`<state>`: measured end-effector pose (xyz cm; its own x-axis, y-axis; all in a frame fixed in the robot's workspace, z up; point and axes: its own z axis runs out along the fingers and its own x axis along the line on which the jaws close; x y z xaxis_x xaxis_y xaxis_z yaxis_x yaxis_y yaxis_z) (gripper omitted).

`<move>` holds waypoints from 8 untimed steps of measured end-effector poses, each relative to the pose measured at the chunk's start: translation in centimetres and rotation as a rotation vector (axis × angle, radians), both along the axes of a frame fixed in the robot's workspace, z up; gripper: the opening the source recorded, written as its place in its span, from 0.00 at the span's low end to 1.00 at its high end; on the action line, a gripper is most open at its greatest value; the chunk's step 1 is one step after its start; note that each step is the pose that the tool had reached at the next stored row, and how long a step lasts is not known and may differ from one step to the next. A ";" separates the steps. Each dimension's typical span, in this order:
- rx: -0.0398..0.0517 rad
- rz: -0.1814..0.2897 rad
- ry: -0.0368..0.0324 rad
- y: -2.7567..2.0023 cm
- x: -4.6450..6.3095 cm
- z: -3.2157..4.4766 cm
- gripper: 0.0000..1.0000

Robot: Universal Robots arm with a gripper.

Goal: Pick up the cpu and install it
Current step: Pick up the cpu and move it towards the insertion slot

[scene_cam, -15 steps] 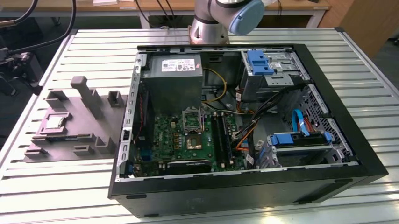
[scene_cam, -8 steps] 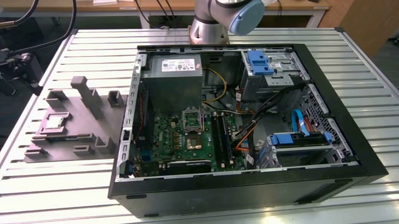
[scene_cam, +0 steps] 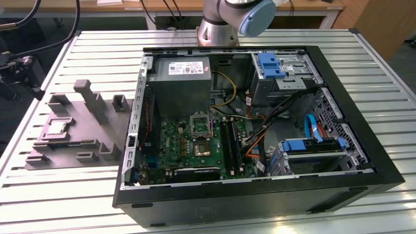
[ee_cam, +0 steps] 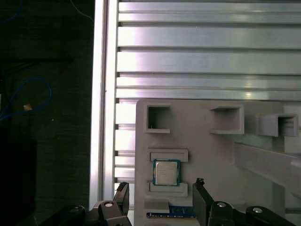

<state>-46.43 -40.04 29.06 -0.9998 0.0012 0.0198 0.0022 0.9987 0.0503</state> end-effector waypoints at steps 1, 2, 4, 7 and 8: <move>0.0000 0.000 0.0001 0.00 0.0 -0.02 0.65; -0.0001 0.000 0.0001 0.00 0.0 -0.04 0.65; 0.0000 0.000 0.0001 0.00 0.0 -0.08 0.65; 0.0000 0.000 0.0001 0.00 0.0 -0.15 0.65; 0.0000 0.000 0.0001 0.00 0.0 -0.17 0.65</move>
<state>-46.43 -40.04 28.89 -0.9998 0.0012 0.0198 0.0022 0.9987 0.0503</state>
